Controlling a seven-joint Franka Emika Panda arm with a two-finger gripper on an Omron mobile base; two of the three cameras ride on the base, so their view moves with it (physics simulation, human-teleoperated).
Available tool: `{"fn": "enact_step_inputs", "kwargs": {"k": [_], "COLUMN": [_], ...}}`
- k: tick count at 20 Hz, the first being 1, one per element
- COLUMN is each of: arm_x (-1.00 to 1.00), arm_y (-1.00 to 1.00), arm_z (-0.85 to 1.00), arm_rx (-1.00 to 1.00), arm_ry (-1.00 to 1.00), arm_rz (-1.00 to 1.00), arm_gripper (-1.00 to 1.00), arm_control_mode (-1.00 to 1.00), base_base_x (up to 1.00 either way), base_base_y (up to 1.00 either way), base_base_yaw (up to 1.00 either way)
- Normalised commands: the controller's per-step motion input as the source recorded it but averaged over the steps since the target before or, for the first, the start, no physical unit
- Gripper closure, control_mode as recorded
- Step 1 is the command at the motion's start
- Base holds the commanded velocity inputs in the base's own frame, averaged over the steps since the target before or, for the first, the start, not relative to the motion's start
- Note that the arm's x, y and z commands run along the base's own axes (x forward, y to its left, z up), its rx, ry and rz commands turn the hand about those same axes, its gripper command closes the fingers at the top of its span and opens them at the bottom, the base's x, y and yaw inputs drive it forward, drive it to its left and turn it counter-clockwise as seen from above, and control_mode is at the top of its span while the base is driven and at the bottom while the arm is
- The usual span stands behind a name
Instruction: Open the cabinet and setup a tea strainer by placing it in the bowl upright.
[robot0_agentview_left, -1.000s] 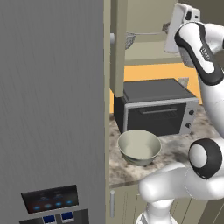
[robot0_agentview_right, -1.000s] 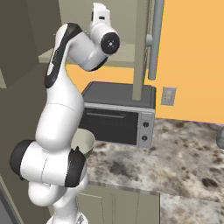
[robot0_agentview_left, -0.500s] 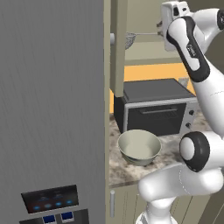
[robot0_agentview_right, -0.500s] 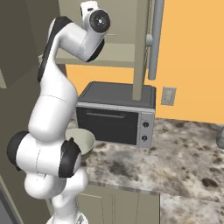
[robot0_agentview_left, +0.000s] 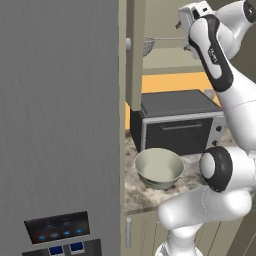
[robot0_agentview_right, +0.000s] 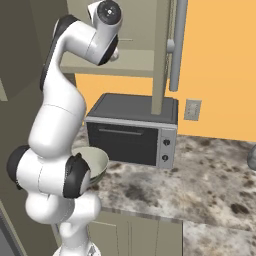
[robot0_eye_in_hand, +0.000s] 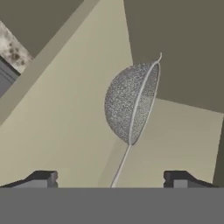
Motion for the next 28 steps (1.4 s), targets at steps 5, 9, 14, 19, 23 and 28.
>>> {"fn": "enact_step_inputs", "kwargs": {"k": [5, 9, 14, 19, 23, 28], "arm_x": [0.33, 0.47, 0.45, 0.42, 0.41, 0.39], "arm_y": [0.05, 0.00, 0.06, 0.16, 0.15, 0.09], "arm_z": [-0.22, -0.03, -0.09, 0.00, -0.06, -0.07], "arm_rx": [-0.09, 0.00, -0.03, -0.01, -0.02, -0.01], "arm_ry": [0.00, 0.00, 0.00, 0.00, 0.00, 0.00], "arm_rz": [-0.01, -0.04, -0.03, -0.03, -0.02, -0.01], "arm_gripper": [-1.00, -1.00, -1.00, -1.00, -1.00, -1.00], "arm_control_mode": [-1.00, -1.00, -1.00, -1.00, -1.00, -1.00], "base_base_x": [0.00, 0.00, 0.00, 0.00, 0.00, 0.00], "base_base_y": [0.00, 0.00, 0.00, 0.00, 0.00, 0.00], "base_base_yaw": [0.00, 0.00, 0.00, 0.00, 0.00, 0.00]}}
